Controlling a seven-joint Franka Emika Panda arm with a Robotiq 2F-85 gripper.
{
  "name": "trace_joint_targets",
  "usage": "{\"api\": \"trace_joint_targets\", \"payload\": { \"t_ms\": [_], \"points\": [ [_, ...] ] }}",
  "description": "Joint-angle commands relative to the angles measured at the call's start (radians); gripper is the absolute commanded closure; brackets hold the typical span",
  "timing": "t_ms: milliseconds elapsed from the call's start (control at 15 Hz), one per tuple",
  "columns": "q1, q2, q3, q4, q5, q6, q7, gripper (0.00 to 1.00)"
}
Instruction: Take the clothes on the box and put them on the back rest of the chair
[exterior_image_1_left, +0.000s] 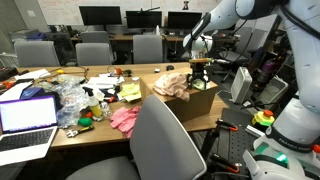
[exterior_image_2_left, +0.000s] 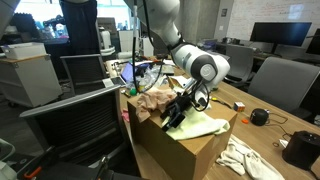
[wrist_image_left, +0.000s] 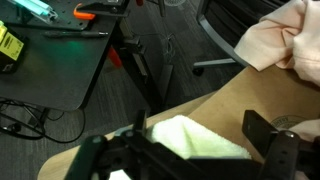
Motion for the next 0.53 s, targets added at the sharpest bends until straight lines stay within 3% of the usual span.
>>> {"api": "trace_joint_targets", "payload": {
  "t_ms": [0,467],
  "points": [
    [-0.003,0.005,0.001,0.033,0.018,-0.024,-0.006,0.32],
    [0.006,-0.012,0.006,0.034,0.02,-0.014,-0.009,0.87]
  ]
}}
